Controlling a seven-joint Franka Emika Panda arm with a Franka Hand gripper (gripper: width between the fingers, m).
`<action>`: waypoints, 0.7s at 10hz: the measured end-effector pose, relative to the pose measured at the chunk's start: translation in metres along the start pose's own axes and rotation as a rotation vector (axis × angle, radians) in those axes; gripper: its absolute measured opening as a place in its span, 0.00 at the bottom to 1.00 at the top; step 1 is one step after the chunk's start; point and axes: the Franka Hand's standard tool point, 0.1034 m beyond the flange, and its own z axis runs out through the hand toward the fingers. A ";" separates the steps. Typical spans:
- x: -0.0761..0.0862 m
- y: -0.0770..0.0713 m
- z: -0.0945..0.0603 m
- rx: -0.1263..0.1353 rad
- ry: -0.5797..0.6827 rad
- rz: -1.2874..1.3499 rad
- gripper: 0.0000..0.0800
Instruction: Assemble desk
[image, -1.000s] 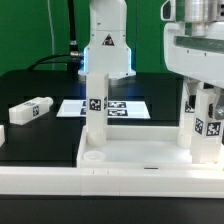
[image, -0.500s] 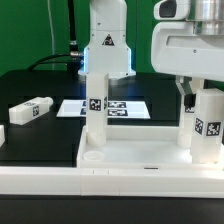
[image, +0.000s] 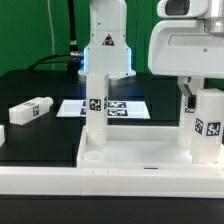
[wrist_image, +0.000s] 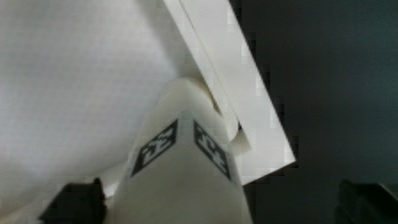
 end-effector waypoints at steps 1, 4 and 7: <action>0.001 0.002 0.001 -0.003 0.004 -0.099 0.81; 0.005 0.004 0.001 -0.011 0.016 -0.282 0.81; 0.008 0.009 0.001 -0.019 0.018 -0.434 0.81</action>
Offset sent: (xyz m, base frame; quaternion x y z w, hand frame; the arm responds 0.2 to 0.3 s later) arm -0.0021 0.0034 -0.0025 0.0010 0.0054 -0.1731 0.9849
